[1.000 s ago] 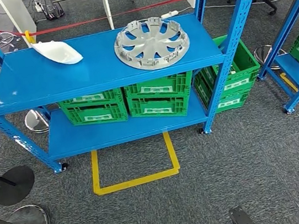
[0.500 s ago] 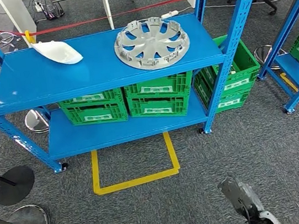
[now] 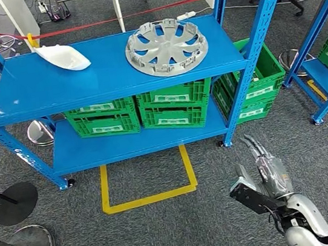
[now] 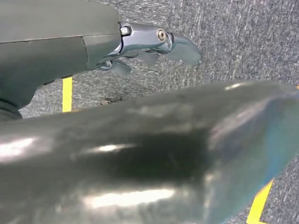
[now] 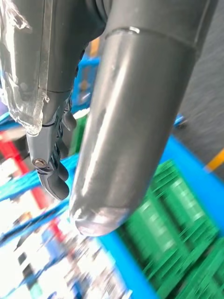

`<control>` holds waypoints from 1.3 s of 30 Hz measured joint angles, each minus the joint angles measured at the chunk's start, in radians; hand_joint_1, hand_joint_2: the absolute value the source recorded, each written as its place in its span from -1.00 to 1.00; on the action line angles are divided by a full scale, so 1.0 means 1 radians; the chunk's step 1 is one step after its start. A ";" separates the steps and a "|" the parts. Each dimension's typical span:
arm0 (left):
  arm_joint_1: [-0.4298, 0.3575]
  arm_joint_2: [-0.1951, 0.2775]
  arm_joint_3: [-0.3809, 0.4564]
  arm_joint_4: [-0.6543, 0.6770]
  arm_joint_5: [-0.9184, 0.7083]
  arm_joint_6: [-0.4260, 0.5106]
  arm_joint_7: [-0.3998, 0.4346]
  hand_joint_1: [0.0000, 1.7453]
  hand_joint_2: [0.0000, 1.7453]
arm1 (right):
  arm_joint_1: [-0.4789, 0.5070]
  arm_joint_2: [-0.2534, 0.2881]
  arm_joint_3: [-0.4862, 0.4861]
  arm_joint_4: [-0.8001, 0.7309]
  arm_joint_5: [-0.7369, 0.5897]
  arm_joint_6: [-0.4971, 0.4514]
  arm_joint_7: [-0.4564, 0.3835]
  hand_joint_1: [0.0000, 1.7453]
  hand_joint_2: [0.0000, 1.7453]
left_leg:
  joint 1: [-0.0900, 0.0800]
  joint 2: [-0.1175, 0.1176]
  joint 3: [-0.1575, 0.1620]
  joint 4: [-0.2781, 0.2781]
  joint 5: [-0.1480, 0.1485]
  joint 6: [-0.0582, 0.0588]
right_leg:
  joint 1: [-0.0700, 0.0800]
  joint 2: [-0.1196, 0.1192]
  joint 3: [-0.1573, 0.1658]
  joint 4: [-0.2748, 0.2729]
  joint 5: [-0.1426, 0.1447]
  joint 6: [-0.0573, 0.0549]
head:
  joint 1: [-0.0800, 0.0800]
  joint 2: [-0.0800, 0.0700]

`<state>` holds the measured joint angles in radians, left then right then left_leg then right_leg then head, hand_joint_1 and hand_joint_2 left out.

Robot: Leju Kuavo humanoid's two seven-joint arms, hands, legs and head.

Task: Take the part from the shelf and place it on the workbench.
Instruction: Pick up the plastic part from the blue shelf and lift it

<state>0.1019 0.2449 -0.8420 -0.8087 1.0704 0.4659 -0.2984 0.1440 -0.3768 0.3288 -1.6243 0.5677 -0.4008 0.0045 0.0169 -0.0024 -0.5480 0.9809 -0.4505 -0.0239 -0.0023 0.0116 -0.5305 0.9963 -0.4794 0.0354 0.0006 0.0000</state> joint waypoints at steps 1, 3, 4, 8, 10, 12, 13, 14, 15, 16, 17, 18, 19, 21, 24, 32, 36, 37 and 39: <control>0.000 0.000 -0.002 -0.001 -0.002 0.002 -0.001 -1.00 -1.00 | -0.003 -0.004 -0.004 -0.022 0.028 0.004 -0.006 -1.00 -1.00 | 0.000 0.000 0.000 0.000 0.000 0.000 | 0.000 0.000 0.000 0.000 0.000 0.000 | 0.000 0.000; 0.001 0.000 -0.005 -0.004 -0.007 0.005 -0.004 -1.00 -1.00 | -0.009 -0.010 -0.010 -0.065 0.086 0.011 -0.018 -1.00 -1.00 | 0.000 0.000 0.000 0.000 0.000 0.000 | 0.000 0.000 0.000 0.000 0.000 0.000 | 0.000 0.000; 0.001 -0.001 -0.006 -0.005 -0.011 0.008 -0.008 -1.00 -1.00 | -0.012 -0.013 -0.012 -0.083 0.114 0.015 -0.025 -1.00 -1.00 | 0.000 0.000 0.000 0.000 0.000 0.000 | 0.000 0.000 0.000 0.000 0.000 0.000 | 0.000 0.000; 0.001 -0.006 -0.010 -0.007 -0.051 0.029 -0.030 -1.00 -1.00 | -0.025 -0.027 -0.016 -0.137 0.199 0.027 -0.038 -1.00 -1.00 | 0.000 0.000 0.000 0.000 0.000 0.000 | 0.000 0.000 0.000 0.000 0.000 0.000 | 0.000 0.000; -0.005 -0.014 -0.015 -0.008 -0.087 0.042 -0.030 -1.00 -1.00 | -0.036 -0.031 -0.015 -0.155 0.235 0.027 -0.029 -1.00 -1.00 | 0.000 0.000 0.000 0.000 0.000 0.000 | 0.000 0.000 0.000 0.000 0.000 0.000 | 0.000 0.000; -0.018 -0.026 -0.024 -0.008 -0.129 0.047 -0.012 -1.00 -1.00 | -0.045 -0.037 -0.014 -0.170 0.288 0.017 -0.013 -1.00 -1.00 | 0.000 0.000 0.000 0.000 0.001 0.001 | 0.000 -0.001 0.000 0.000 0.001 0.001 | 0.000 0.000; -0.025 -0.033 -0.032 -0.007 -0.150 0.043 0.002 -1.00 -1.00 | -0.046 -0.040 -0.013 -0.178 0.318 0.006 -0.006 -1.00 -1.00 | 0.000 0.000 0.000 0.000 0.001 0.001 | -0.001 -0.001 0.000 0.000 0.001 0.001 | 0.000 0.000; -0.034 -0.041 -0.042 -0.007 -0.169 0.036 0.018 -1.00 -1.00 | -0.045 -0.043 -0.012 -0.186 0.345 -0.008 0.000 -1.00 -1.00 | -0.001 -0.001 0.000 0.000 0.001 0.001 | -0.001 -0.001 0.000 0.000 0.001 0.001 | 0.000 0.000; -0.043 -0.050 -0.053 -0.005 -0.188 0.027 0.033 -1.00 -1.00 | -0.043 -0.045 -0.012 -0.193 0.370 -0.023 0.005 -1.00 -1.00 | -0.001 -0.001 0.000 0.000 0.001 0.001 | -0.001 -0.001 0.000 0.000 0.001 0.001 | 0.000 0.000; -0.052 -0.059 -0.064 -0.002 -0.204 0.016 0.045 -1.00 -1.00 | -0.041 -0.047 -0.011 -0.200 0.394 -0.038 0.007 -1.00 -1.00 | -0.001 -0.001 0.000 0.000 0.001 0.001 | -0.001 -0.001 0.000 0.000 0.001 0.001 | 0.000 0.000; -0.061 -0.068 -0.075 0.004 -0.212 0.011 0.051 -1.00 -1.00 | -0.040 -0.048 -0.009 -0.207 0.418 -0.051 0.010 -1.00 -1.00 | -0.001 -0.001 0.000 0.000 0.001 0.001 | -0.001 -0.001 0.000 0.000 0.001 0.001 | 0.000 0.000; -0.064 -0.071 -0.083 0.007 -0.210 0.013 0.052 -1.00 -1.00 | -0.038 -0.051 -0.007 -0.214 0.442 -0.066 0.013 -1.00 -1.00 | -0.001 -0.001 0.000 0.000 0.001 0.001 | -0.001 0.000 0.001 0.000 0.001 0.001 | 0.000 0.000; -0.057 -0.065 -0.087 0.003 -0.201 0.019 0.045 -1.00 -1.00 | -0.033 -0.058 -0.005 -0.222 0.466 -0.084 0.018 -1.00 -1.00 | 0.000 0.000 0.000 0.000 0.000 0.001 | 0.000 0.000 0.001 0.000 0.001 0.001 | 0.000 0.000; -0.006 -0.012 -0.088 -0.038 -0.170 0.032 0.018 -1.00 -1.00 | -0.005 -0.087 -0.011 -0.245 0.512 -0.131 0.028 -1.00 -1.00 | 0.000 0.001 0.001 0.000 -0.001 0.000 | 0.000 0.003 0.000 0.000 0.001 0.001 | 0.000 0.000; 0.068 0.086 -0.091 -0.086 -0.142 0.010 -0.016 -1.00 -1.00 | 0.054 -0.142 -0.041 -0.284 0.606 -0.170 0.039 -1.00 -1.00 | 0.000 0.001 -0.001 0.000 -0.001 0.000 | 0.000 0.003 -0.005 0.000 0.000 0.001 | 0.000 0.000; 0.070 0.141 -0.141 -0.098 -0.127 -0.064 -0.032 -1.00 -1.00 | 0.085 -0.257 -0.064 -0.337 0.767 -0.152 0.041 -1.00 -1.00 | -0.001 -0.002 -0.003 -0.001 0.001 0.000 | -0.001 0.000 -0.004 0.001 0.001 0.001 | 0.000 0.000; 0.051 0.137 -0.160 -0.098 -0.140 -0.051 -0.024 -1.00 -1.00 | 0.048 -0.295 -0.030 -0.338 0.726 -0.060 0.040 -1.00 -1.00 | -0.002 -0.002 -0.003 -0.001 0.003 0.002 | -0.003 -0.001 -0.004 0.001 0.002 0.002 | 0.000 0.000; 0.047 0.134 -0.163 -0.098 -0.143 -0.045 -0.021 -1.00 -1.00 | 0.037 -0.299 -0.019 -0.338 0.713 -0.039 0.040 -1.00 -1.00 | -0.002 -0.002 -0.003 -0.001 0.004 0.002 | -0.003 -0.001 -0.004 0.001 0.003 0.002 | 0.000 0.000; 0.043 0.128 -0.166 -0.098 -0.146 -0.038 -0.017 -1.00 -1.00 | 0.020 -0.304 -0.002 -0.338 0.700 -0.016 0.040 -1.00 -1.00 | -0.002 -0.002 -0.003 -0.001 0.004 0.001 | -0.003 -0.001 -0.004 0.001 0.003 0.001 | 0.000 0.000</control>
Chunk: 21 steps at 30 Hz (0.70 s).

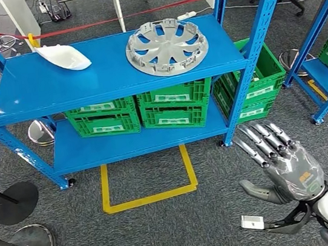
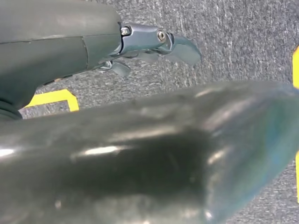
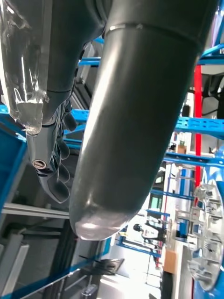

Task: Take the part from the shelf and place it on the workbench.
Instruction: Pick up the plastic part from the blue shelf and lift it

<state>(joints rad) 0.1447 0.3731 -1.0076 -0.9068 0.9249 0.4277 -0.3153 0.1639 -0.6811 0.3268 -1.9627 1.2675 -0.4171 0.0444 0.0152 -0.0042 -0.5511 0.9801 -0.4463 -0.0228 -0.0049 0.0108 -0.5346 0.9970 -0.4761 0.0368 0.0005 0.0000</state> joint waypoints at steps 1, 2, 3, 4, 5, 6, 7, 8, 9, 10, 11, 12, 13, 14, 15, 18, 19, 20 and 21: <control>-0.001 -0.002 -0.001 0.000 0.000 0.002 0.001 -1.00 -1.00 | -0.006 -0.002 0.007 0.000 -0.002 0.005 0.000 -1.00 -1.00 | 0.000 0.000 0.000 0.000 0.000 0.000 | 0.000 0.000 0.000 0.000 0.000 0.000 | 0.000 0.000; -0.001 -0.003 -0.002 0.000 0.000 0.003 0.001 -1.00 -1.00 | -0.010 -0.004 0.012 0.000 -0.004 0.008 0.000 -1.00 -1.00 | 0.000 0.000 0.000 0.000 0.000 0.000 | 0.000 0.000 0.000 0.000 0.000 0.000 | 0.000 0.000; -0.002 -0.004 -0.003 0.000 0.000 0.003 0.001 -1.00 -1.00 | -0.014 -0.005 0.018 0.000 -0.005 0.009 0.000 -1.00 -1.00 | 0.000 0.000 0.000 0.000 0.000 0.000 | 0.000 0.000 0.000 0.000 0.000 0.000 | 0.000 0.000; -0.002 -0.006 -0.004 0.000 0.000 0.003 0.001 -1.00 -1.00 | -0.017 -0.007 0.022 0.000 -0.006 0.010 0.000 -1.00 -1.00 | 0.000 0.000 0.000 0.000 0.000 0.000 | 0.000 0.000 0.000 0.000 0.000 0.000 | 0.000 0.000; -0.002 -0.007 -0.004 0.000 0.000 0.004 0.001 -1.00 -1.00 | -0.020 -0.009 0.027 0.000 -0.009 0.011 0.001 -1.00 -1.00 | 0.000 0.000 0.000 0.000 0.000 0.000 | 0.000 0.000 0.000 0.000 0.000 0.000 | 0.000 0.000; -0.002 -0.007 -0.005 0.000 0.000 0.005 0.002 -1.00 -1.00 | -0.023 -0.010 0.032 0.000 -0.015 0.015 0.002 -1.00 -1.00 | 0.000 0.000 0.000 0.000 0.000 0.000 | 0.000 0.000 0.000 0.000 0.000 0.000 | 0.000 0.000; -0.002 -0.008 -0.005 -0.001 -0.001 0.007 0.004 -1.00 -1.00 | -0.025 -0.011 0.036 0.000 -0.027 0.021 0.004 -1.00 -1.00 | 0.000 0.000 0.000 0.000 0.000 0.000 | 0.000 0.000 0.000 0.000 0.000 0.000 | 0.000 0.000; -0.001 -0.009 -0.005 -0.003 -0.003 0.012 0.006 -1.00 -1.00 | -0.026 -0.011 0.040 0.000 -0.047 0.032 0.006 -1.00 -1.00 | 0.000 0.000 0.000 0.000 0.000 -0.001 | 0.000 0.000 0.000 0.000 0.000 0.000 | 0.000 0.000; 0.001 -0.010 -0.005 -0.007 -0.005 0.020 0.010 -1.00 -1.00 | -0.028 -0.011 0.044 0.000 -0.072 0.045 0.007 -1.00 -1.00 | 0.000 0.000 0.000 0.000 0.000 -0.001 | 0.000 0.000 0.000 0.000 0.000 0.000 | 0.000 0.000; 0.004 -0.010 -0.005 -0.013 -0.007 0.029 0.014 -1.00 -1.00 | -0.030 -0.010 0.048 0.000 -0.101 0.061 0.009 -1.00 -1.00 | 0.000 0.000 0.000 0.000 0.000 -0.001 | 0.000 0.000 0.000 0.000 0.000 0.000 | 0.000 0.000; 0.007 -0.010 -0.006 -0.020 -0.009 0.039 0.017 -1.00 -1.00 | -0.033 -0.007 0.051 0.000 -0.133 0.081 0.010 -1.00 -1.00 | 0.000 0.000 0.000 0.000 0.000 -0.001 | 0.000 0.000 -0.001 0.000 0.000 0.000 | 0.000 0.000; 0.011 -0.010 -0.006 -0.027 -0.011 0.050 0.021 -1.00 -1.00 | -0.036 -0.002 0.054 0.001 -0.165 0.104 0.013 -1.00 -1.00 | 0.000 0.000 -0.001 0.000 0.000 -0.001 | 0.000 0.000 -0.001 0.000 0.000 0.000 | 0.000 0.000; 0.014 -0.010 -0.006 -0.036 -0.013 0.061 0.025 -1.00 -1.00 | -0.039 0.006 0.056 0.002 -0.198 0.128 0.017 -1.00 -1.00 | 0.000 0.000 -0.001 0.000 0.000 -0.001 | 0.000 0.000 -0.001 0.000 0.000 0.000 | 0.000 0.000; 0.018 -0.009 -0.006 -0.044 -0.015 0.072 0.030 -1.00 -1.00 | -0.043 0.015 0.056 0.003 -0.225 0.150 0.021 -1.00 -1.00 | 0.000 0.000 -0.001 0.000 0.000 -0.001 | 0.000 0.000 -0.001 0.000 0.000 0.000 | 0.000 0.000; 0.021 -0.009 -0.006 -0.051 -0.018 0.082 0.034 -1.00 -1.00 | -0.047 0.025 0.057 0.006 -0.247 0.170 0.026 -1.00 -1.00 | 0.000 0.000 -0.001 0.000 0.000 -0.001 | 0.000 0.000 -0.001 0.000 0.000 0.000 | 0.000 0.000; 0.028 -0.006 -0.011 -0.072 -0.033 0.119 0.048 -1.00 -1.00 | -0.061 0.050 0.057 0.017 -0.293 0.225 0.037 -1.00 -1.00 | 0.000 0.000 -0.001 0.000 0.000 -0.001 | 0.000 0.000 -0.001 0.000 0.000 0.000 | 0.000 0.000; 0.029 -0.005 -0.012 -0.080 -0.040 0.132 0.054 -1.00 -1.00 | -0.064 0.057 0.058 0.021 -0.305 0.241 0.038 -1.00 -1.00 | 0.000 0.000 -0.001 0.000 0.001 -0.001 | 0.000 0.000 0.000 0.000 0.000 0.000 | 0.000 0.000; 0.030 -0.003 -0.013 -0.087 -0.045 0.143 0.058 -1.00 -1.00 | -0.068 0.062 0.058 0.025 -0.315 0.254 0.038 -1.00 -1.00 | 0.000 0.000 -0.001 0.000 0.001 0.000 | 0.000 -0.001 0.000 0.000 0.000 0.000 | 0.000 0.000; 0.031 -0.002 -0.013 -0.093 -0.049 0.150 0.062 -1.00 -1.00 | -0.071 0.067 0.057 0.027 -0.322 0.262 0.036 -1.00 -1.00 | 0.000 0.000 -0.001 0.000 0.001 -0.001 | 0.000 -0.001 0.000 0.000 0.000 0.000 | 0.000 0.000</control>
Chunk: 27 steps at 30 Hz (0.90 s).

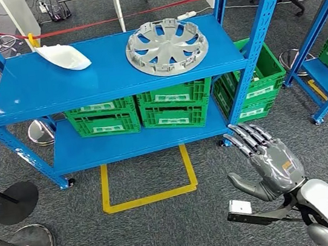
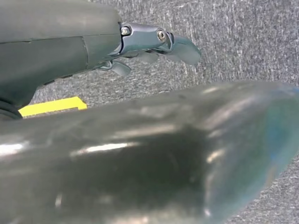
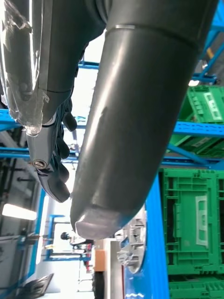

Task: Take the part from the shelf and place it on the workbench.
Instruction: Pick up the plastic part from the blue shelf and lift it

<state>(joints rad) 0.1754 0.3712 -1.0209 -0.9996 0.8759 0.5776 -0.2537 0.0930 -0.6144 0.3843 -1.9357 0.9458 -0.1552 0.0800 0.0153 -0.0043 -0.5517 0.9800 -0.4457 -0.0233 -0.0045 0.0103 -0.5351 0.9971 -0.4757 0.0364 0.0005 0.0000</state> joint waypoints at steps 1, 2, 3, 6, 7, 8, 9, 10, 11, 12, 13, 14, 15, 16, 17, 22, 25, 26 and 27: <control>0.001 0.001 0.000 -0.005 -0.003 0.004 0.002 -1.00 -1.00 | -0.002 0.004 0.000 0.002 -0.005 0.006 -0.003 -1.00 -1.00 | 0.000 0.000 0.000 0.000 0.000 0.000 | 0.000 0.000 0.000 0.000 0.000 0.000 | 0.000 0.000; 0.001 0.002 0.000 -0.010 -0.005 0.005 0.003 -1.00 -1.00 | -0.004 0.007 0.000 0.004 -0.009 0.010 -0.007 -1.00 -1.00 | 0.000 0.000 0.000 0.000 0.000 0.000 | -0.001 0.000 0.000 0.000 0.000 0.000 | 0.000 0.000; 0.002 0.004 0.000 -0.015 -0.003 0.005 0.003 -1.00 -1.00 | -0.005 0.010 0.000 0.004 -0.012 0.012 -0.011 -1.00 -1.00 | -0.001 0.000 0.000 0.001 0.000 0.001 | -0.001 0.000 0.000 0.000 0.000 0.001 | 0.000 0.000; 0.011 0.008 0.010 -0.030 0.008 0.004 0.002 -1.00 -1.00 | -0.005 0.016 0.000 0.005 -0.018 0.016 -0.020 -1.00 -1.00 | -0.004 -0.001 0.000 0.001 -0.002 0.003 | -0.005 0.000 0.000 -0.001 0.000 0.002 | 0.000 0.000; 0.015 0.010 0.015 -0.034 0.011 0.005 0.002 -1.00 -1.00 | -0.005 0.018 0.000 0.005 -0.020 0.017 -0.022 -1.00 -1.00 | -0.006 -0.001 -0.001 0.002 -0.002 0.004 | -0.006 0.000 0.000 -0.001 0.000 0.003 | 0.000 0.000; 0.018 0.011 0.020 -0.038 0.012 0.006 0.002 -1.00 -1.00 | -0.005 0.019 0.001 0.005 -0.021 0.018 -0.024 -1.00 -1.00 | -0.007 -0.001 -0.001 0.002 -0.003 0.005 | -0.008 0.000 0.000 -0.001 0.000 0.004 | 0.000 0.000; 0.021 0.011 0.024 -0.041 0.011 0.009 0.003 -1.00 -1.00 | -0.005 0.020 0.001 0.005 -0.021 0.019 -0.025 -1.00 -1.00 | -0.008 -0.001 -0.001 0.003 -0.004 0.007 | -0.009 0.000 0.000 -0.001 0.000 0.006 | 0.000 0.000; 0.024 0.012 0.029 -0.045 0.009 0.011 0.005 -1.00 -1.00 | -0.005 0.021 0.001 0.004 -0.022 0.021 -0.027 -1.00 -1.00 | -0.010 -0.001 -0.001 0.004 -0.005 0.009 | -0.011 0.000 0.000 -0.001 -0.001 0.008 | 0.000 0.000; 0.027 0.012 0.034 -0.047 0.006 0.013 0.006 -1.00 -1.00 | -0.005 0.021 0.002 0.004 -0.022 0.021 -0.028 -1.00 -1.00 | -0.012 -0.001 -0.002 0.005 -0.006 0.012 | -0.012 0.000 0.000 -0.002 0.000 0.010 | 0.000 0.000; 0.029 0.012 0.038 -0.049 0.004 0.016 0.008 -1.00 -1.00 | -0.005 0.021 0.002 0.004 -0.023 0.022 -0.028 -1.00 -1.00 | -0.013 0.000 -0.003 0.004 -0.006 0.016 | -0.014 0.000 0.001 -0.002 0.002 0.014 | 0.000 0.000; 0.030 0.012 0.042 -0.051 -0.001 0.019 0.010 -1.00 -1.00 | -0.005 0.021 0.002 0.003 -0.023 0.022 -0.028 -1.00 -1.00 | -0.015 0.000 -0.004 0.001 -0.005 0.019 | -0.015 0.000 0.002 -0.001 0.006 0.019 | 0.000 0.000; 0.031 0.012 0.044 -0.053 -0.008 0.025 0.013 -1.00 -1.00 | -0.004 0.021 0.001 0.002 -0.023 0.022 -0.028 -1.00 -1.00 | -0.015 0.000 -0.003 -0.001 -0.003 0.020 | -0.015 0.000 0.002 -0.002 0.004 0.015 | 0.000 0.000; 0.032 0.012 0.047 -0.055 -0.016 0.032 0.018 -1.00 -1.00 | -0.004 0.021 0.001 0.002 -0.023 0.022 -0.028 -1.00 -1.00 | -0.015 -0.001 -0.002 -0.004 -0.002 0.019 | -0.015 -0.001 0.003 -0.002 0.003 0.010 | 0.001 0.000; 0.034 0.012 0.049 -0.057 -0.024 0.039 0.023 -1.00 -1.00 | -0.003 0.022 0.000 0.001 -0.023 0.022 -0.028 -1.00 -1.00 | -0.015 -0.001 0.001 -0.005 -0.001 0.018 | -0.014 -0.002 0.002 -0.005 0.000 0.004 | 0.002 0.000; 0.036 0.011 0.053 -0.059 -0.033 0.045 0.029 -1.00 -1.00 | -0.003 0.023 0.000 0.001 -0.024 0.023 -0.028 -1.00 -1.00 | -0.015 -0.002 0.002 -0.004 -0.001 0.015 | -0.014 -0.002 0.002 -0.007 -0.004 -0.004 | 0.004 0.000; 0.042 0.006 0.068 -0.064 -0.050 0.051 0.041 -1.00 -1.00 | -0.003 0.026 -0.001 0.000 -0.024 0.024 -0.028 -1.00 -1.00 | -0.016 -0.002 -0.001 -0.002 -0.001 0.017 | -0.015 -0.002 0.006 -0.011 0.004 0.007 | 0.007 0.000; 0.042 0.006 0.072 -0.064 -0.054 0.050 0.041 -1.00 -1.00 | -0.002 0.027 0.000 0.000 -0.025 0.025 -0.029 -1.00 -1.00 | -0.019 -0.001 -0.003 0.004 -0.004 0.023 | -0.018 -0.002 0.005 -0.015 0.006 0.018 | 0.006 0.000; 0.043 0.006 0.074 -0.064 -0.056 0.049 0.041 -1.00 -1.00 | -0.002 0.028 0.000 0.000 -0.026 0.026 -0.029 -1.00 -1.00 | -0.020 -0.001 -0.003 0.005 -0.005 0.026 | -0.019 -0.002 0.005 -0.017 0.006 0.021 | 0.006 0.000; 0.045 0.006 0.076 -0.064 -0.059 0.047 0.041 -1.00 -1.00 | -0.003 0.029 0.000 0.000 -0.027 0.027 -0.030 -1.00 -1.00 | -0.019 -0.001 -0.004 0.003 -0.004 0.029 | -0.018 -0.001 0.006 -0.018 0.007 0.024 | 0.006 0.000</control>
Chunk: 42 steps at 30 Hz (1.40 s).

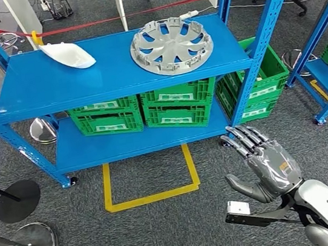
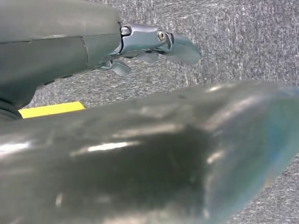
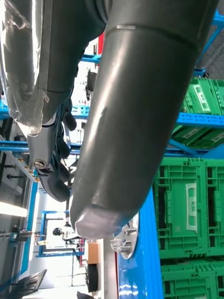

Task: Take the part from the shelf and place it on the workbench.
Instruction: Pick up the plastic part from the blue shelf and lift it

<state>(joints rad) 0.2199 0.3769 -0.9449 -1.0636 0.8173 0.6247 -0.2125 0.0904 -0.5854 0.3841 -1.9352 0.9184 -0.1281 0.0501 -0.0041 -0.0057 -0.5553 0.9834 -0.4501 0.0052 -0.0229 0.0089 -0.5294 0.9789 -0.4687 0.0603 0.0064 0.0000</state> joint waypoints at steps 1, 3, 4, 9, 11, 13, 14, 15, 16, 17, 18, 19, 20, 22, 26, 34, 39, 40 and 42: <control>0.001 0.000 0.003 0.000 -0.002 -0.002 0.000 -1.00 -1.00 | 0.000 0.001 0.000 0.000 -0.001 0.000 -0.001 -1.00 -1.00 | 0.002 0.000 0.002 -0.005 0.003 0.003 | 0.001 0.000 0.001 -0.002 0.001 0.002 | 0.000 0.000; 0.004 -0.001 0.010 0.000 -0.005 -0.002 0.000 -1.00 -1.00 | -0.001 0.002 -0.001 -0.001 -0.002 0.000 -0.003 -1.00 -1.00 | 0.004 0.000 0.008 -0.017 0.009 -0.002 | 0.003 -0.001 0.005 -0.007 0.003 -0.006 | 0.003 0.000; 0.005 -0.002 0.014 0.000 -0.006 -0.002 0.000 -1.00 -1.00 | -0.002 0.002 -0.001 -0.001 -0.003 0.001 -0.003 -1.00 -1.00 | 0.005 0.000 0.010 -0.022 0.012 -0.005 | 0.004 -0.001 0.007 -0.009 0.004 -0.011 | 0.005 0.000; 0.009 -0.007 0.019 0.000 -0.012 -0.001 0.003 -1.00 -1.00 | -0.004 0.006 -0.001 -0.002 -0.005 0.001 -0.004 -1.00 -1.00 | 0.004 0.000 0.010 -0.021 0.011 -0.009 | 0.004 -0.001 0.009 -0.011 0.005 -0.013 | 0.006 0.000; 0.010 -0.008 0.021 0.000 -0.014 0.000 0.003 -1.00 -1.00 | -0.004 0.006 -0.001 -0.002 -0.005 0.001 -0.005 -1.00 -1.00 | 0.004 0.000 0.010 -0.020 0.011 -0.009 | 0.004 -0.001 0.008 -0.011 0.005 -0.012 | 0.006 0.000; 0.011 -0.009 0.024 0.000 -0.018 0.001 0.005 -1.00 -1.00 | -0.004 0.007 -0.001 -0.002 -0.007 0.001 -0.006 -1.00 -1.00 | 0.004 0.000 0.010 -0.020 0.011 -0.009 | 0.004 -0.001 0.008 -0.011 0.005 -0.012 | 0.006 0.000; 0.012 -0.009 0.027 -0.001 -0.023 0.000 0.006 -1.00 -1.00 | -0.004 0.008 -0.001 -0.002 -0.008 0.001 -0.007 -1.00 -1.00 | 0.003 0.000 0.009 -0.021 0.006 -0.007 | 0.003 -0.001 0.008 -0.016 0.003 -0.008 | 0.006 0.000; 0.014 -0.010 0.031 -0.002 -0.031 -0.001 0.009 -1.00 -1.00 | -0.003 0.008 0.000 -0.002 -0.011 0.002 -0.008 -1.00 -1.00 | 0.003 0.001 0.012 -0.028 0.001 -0.003 | 0.002 -0.001 0.008 -0.012 0.011 -0.001 | 0.005 0.000; 0.017 -0.011 0.037 -0.003 -0.041 -0.004 0.011 -1.00 -1.00 | -0.003 0.009 0.000 -0.002 -0.013 0.002 -0.010 -1.00 -1.00 | 0.003 0.001 0.019 -0.038 -0.004 0.003 | 0.002 -0.001 0.011 -0.007 0.020 0.006 | 0.005 0.000; 0.021 -0.012 0.044 -0.004 -0.050 -0.009 0.014 -1.00 -1.00 | -0.002 0.009 0.000 -0.002 -0.014 0.004 -0.012 -1.00 -1.00 | 0.005 0.000 0.031 -0.051 -0.008 0.011 | 0.000 -0.002 0.012 -0.001 0.024 0.012 | 0.005 0.000; 0.025 -0.014 0.051 -0.005 -0.058 -0.013 0.017 -1.00 -1.00 | -0.003 0.010 0.000 -0.002 -0.016 0.005 -0.013 -1.00 -1.00 | 0.008 0.000 0.046 -0.063 -0.007 0.018 | 0.001 -0.002 0.008 0.019 0.023 0.012 | 0.006 0.000; 0.029 -0.015 0.057 -0.005 -0.066 -0.018 0.020 -1.00 -1.00 | -0.004 0.010 0.000 -0.003 -0.016 0.006 -0.015 -1.00 -1.00 | 0.011 -0.001 0.059 -0.069 -0.008 0.023 | 0.002 -0.002 -0.005 0.046 0.005 0.009 | 0.009 0.000; 0.033 -0.017 0.063 -0.005 -0.071 -0.020 0.023 -1.00 -1.00 | -0.004 0.011 0.000 -0.002 -0.017 0.008 -0.016 -1.00 -1.00 | 0.014 -0.001 0.069 -0.072 -0.009 0.024 | 0.001 -0.003 -0.036 0.095 -0.022 0.009 | 0.012 0.000; 0.039 -0.022 0.073 -0.005 -0.083 -0.024 0.028 -1.00 -1.00 | -0.002 0.011 0.002 -0.002 -0.017 0.011 -0.016 -1.00 -1.00 | 0.018 -0.001 0.080 -0.071 -0.019 0.018 | -0.002 -0.002 -0.118 0.222 -0.075 0.019 | 0.016 0.000; 0.055 -0.035 0.094 -0.005 -0.106 -0.031 0.039 -1.00 -1.00 | 0.001 0.011 0.006 -0.002 -0.019 0.013 -0.016 -1.00 -1.00 | 0.046 -0.001 0.124 -0.066 -0.054 -0.018 | -0.022 -0.006 -0.135 0.171 -0.014 0.048 | 0.017 0.000; 0.060 -0.040 0.136 -0.009 -0.143 -0.036 0.055 -1.00 -1.00 | 0.005 0.019 0.015 0.006 -0.022 0.019 -0.016 -1.00 -1.00 | 0.059 0.003 0.082 0.075 -0.042 -0.076 | -0.024 -0.009 -0.066 0.052 0.022 -0.002 | 0.018 0.000; 0.072 -0.045 0.155 -0.010 -0.161 -0.037 0.067 -1.00 -1.00 | 0.006 0.020 0.019 0.006 -0.024 0.021 -0.016 -1.00 -1.00 | 0.035 0.003 -0.116 0.269 -0.160 -0.052 | -0.009 -0.003 0.008 0.013 -0.007 -0.029 | 0.017 0.000; 0.074 -0.047 0.160 -0.010 -0.164 -0.036 0.069 -1.00 -1.00 | 0.006 0.020 0.020 0.006 -0.024 0.021 -0.016 -1.00 -1.00 | 0.030 0.003 -0.125 0.242 -0.151 -0.043 | -0.006 -0.001 0.022 0.012 -0.017 -0.031 | 0.017 0.000; 0.079 -0.050 0.169 -0.010 -0.170 -0.034 0.075 -1.00 -1.00 | 0.006 0.021 0.021 0.006 -0.025 0.022 -0.016 -1.00 -1.00 | 0.020 0.004 -0.113 0.135 -0.047 -0.027 | -0.001 0.002 0.048 0.010 -0.040 -0.031 | 0.017 0.000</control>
<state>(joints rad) 0.2991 0.3268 -0.7764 -1.0731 0.6477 0.5903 -0.1376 0.0966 -0.5649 0.4051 -1.9295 0.8934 -0.1057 0.0341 0.0154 -0.0021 -0.6686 1.1186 -0.4973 -0.0216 -0.0244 0.0109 -0.4814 0.9893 -0.5083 0.0296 0.0234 0.0004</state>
